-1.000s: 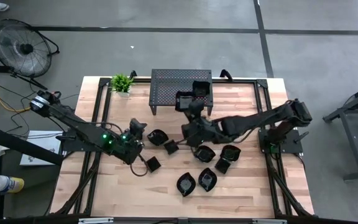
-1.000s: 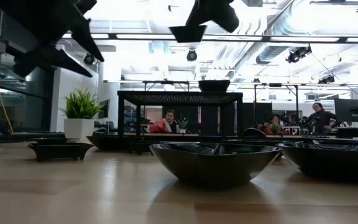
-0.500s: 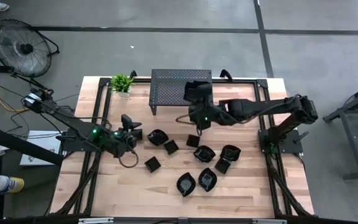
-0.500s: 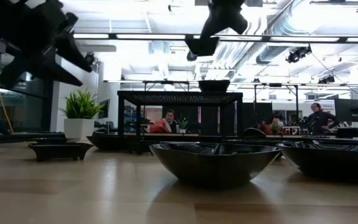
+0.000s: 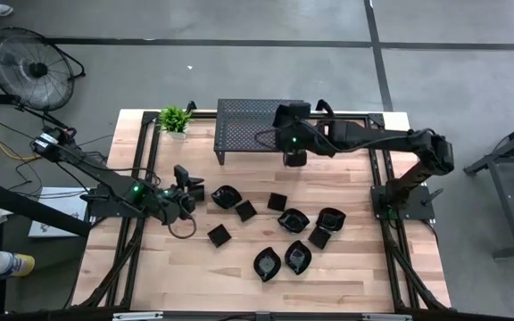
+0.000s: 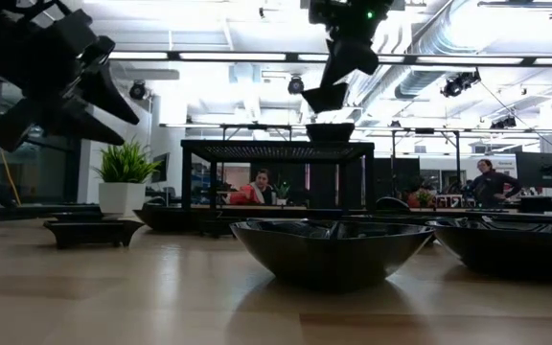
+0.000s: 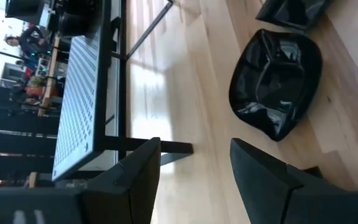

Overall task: Pick & Place Mini shaped plates
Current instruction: Stack the distorted square plate on top of the distorted square plate on the shelf, then put the square plate on the shelf

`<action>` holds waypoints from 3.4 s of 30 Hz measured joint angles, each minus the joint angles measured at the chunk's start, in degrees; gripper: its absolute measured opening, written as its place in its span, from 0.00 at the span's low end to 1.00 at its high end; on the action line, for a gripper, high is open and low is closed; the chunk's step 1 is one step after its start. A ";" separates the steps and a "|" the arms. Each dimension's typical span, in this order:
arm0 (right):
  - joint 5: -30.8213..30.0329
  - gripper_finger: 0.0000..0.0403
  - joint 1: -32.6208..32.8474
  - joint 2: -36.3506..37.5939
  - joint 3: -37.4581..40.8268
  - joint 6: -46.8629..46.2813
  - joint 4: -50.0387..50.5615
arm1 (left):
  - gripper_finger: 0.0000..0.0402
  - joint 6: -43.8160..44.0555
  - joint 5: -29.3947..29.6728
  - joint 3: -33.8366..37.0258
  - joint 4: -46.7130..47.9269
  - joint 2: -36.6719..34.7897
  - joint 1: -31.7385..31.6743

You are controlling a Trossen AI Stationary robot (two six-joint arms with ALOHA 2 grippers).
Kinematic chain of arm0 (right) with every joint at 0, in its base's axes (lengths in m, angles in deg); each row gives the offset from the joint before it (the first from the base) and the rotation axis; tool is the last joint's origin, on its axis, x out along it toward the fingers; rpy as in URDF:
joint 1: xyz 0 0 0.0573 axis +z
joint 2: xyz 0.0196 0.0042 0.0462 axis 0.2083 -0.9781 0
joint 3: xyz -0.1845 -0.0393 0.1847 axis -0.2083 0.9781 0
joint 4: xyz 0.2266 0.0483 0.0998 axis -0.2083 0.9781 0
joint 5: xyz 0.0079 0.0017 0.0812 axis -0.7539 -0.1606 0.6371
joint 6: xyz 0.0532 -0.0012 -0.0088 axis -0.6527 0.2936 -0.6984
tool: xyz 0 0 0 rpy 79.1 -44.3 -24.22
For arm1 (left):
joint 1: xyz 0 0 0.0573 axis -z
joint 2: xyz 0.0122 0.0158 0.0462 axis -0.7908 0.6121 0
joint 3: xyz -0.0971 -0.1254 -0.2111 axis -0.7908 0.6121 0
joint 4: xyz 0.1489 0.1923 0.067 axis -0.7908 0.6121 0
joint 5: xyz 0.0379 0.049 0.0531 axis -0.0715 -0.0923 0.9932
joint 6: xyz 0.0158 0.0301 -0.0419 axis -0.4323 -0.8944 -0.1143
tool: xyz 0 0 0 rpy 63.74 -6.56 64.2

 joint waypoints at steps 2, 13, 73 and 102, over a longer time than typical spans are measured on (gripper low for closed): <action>1.40 0.00 -0.84 0.00 0.00 0.01 0.00 | 0.47 0.18 -0.19 0.00 -0.21 0.00 0.02; 10.48 0.00 -4.25 0.00 0.00 0.00 1.20 | 0.47 0.66 -0.76 -0.02 -0.09 0.00 0.02; 15.17 0.13 -6.21 -0.04 0.00 1.73 4.89 | 0.47 1.14 -0.72 -0.09 -0.05 0.04 0.02; 29.25 0.11 0.84 14.16 12.54 -18.17 8.87 | 0.47 3.08 -1.71 -0.11 0.11 0.04 0.03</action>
